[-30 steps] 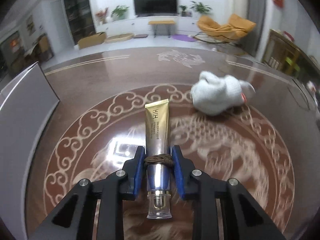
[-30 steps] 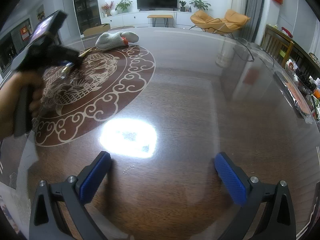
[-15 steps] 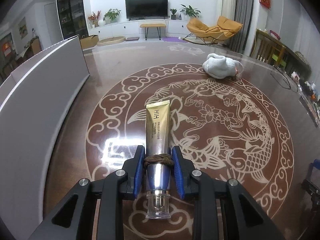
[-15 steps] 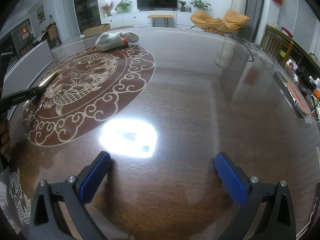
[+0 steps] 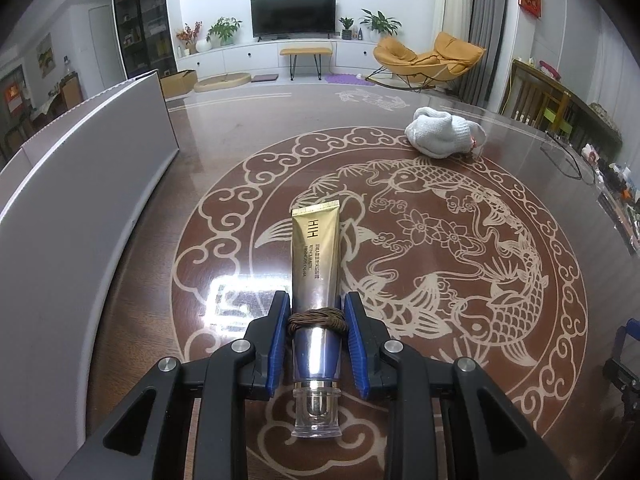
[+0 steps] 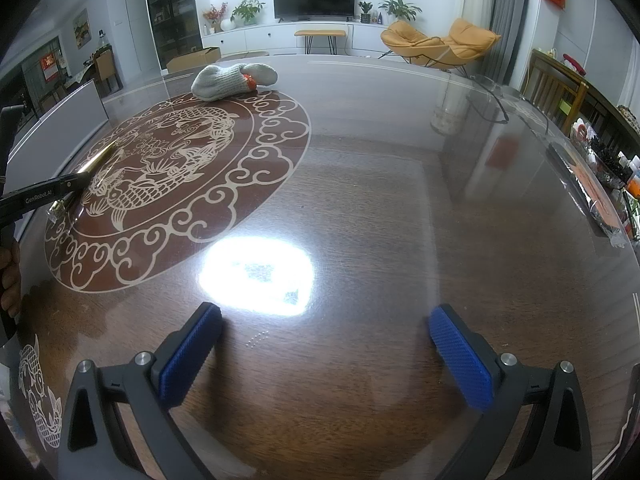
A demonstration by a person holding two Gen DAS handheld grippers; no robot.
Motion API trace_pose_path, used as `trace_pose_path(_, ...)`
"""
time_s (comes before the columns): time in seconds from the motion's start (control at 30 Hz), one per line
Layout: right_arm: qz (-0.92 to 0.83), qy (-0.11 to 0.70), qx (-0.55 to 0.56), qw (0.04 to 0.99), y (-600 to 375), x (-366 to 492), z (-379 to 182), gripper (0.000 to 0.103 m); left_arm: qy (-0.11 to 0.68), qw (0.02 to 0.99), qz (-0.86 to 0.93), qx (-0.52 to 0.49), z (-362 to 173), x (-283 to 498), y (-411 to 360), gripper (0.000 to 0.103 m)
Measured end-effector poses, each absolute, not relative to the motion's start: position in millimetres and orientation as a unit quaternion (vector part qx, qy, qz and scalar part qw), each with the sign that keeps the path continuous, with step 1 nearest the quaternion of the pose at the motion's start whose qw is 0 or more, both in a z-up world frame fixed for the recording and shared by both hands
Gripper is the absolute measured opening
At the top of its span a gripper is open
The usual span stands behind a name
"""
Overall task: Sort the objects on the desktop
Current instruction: 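Lift the cosmetic tube with the left tool and hold it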
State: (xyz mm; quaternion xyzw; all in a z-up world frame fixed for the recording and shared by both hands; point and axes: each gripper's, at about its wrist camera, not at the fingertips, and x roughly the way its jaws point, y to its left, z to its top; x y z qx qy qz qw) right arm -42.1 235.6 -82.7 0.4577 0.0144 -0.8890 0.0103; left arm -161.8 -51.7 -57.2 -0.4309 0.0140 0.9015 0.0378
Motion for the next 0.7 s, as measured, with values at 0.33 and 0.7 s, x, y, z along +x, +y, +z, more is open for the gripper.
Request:
trace_pose_path(0.33, -0.889, 0.014, 0.458, 0.01, 235.8, -42.0, -82.7, 0.103, 0.001, 0.043, 0.902, -0.43, -55.8, -156.5, -57.2, 0.028)
trace_pose_path(0.7, -0.889, 0.014, 0.458, 0.01, 235.7, -41.9, -82.7, 0.103, 0.012, 0.039, 0.902, -0.431, -56.7, -158.1, -52.6, 0.028)
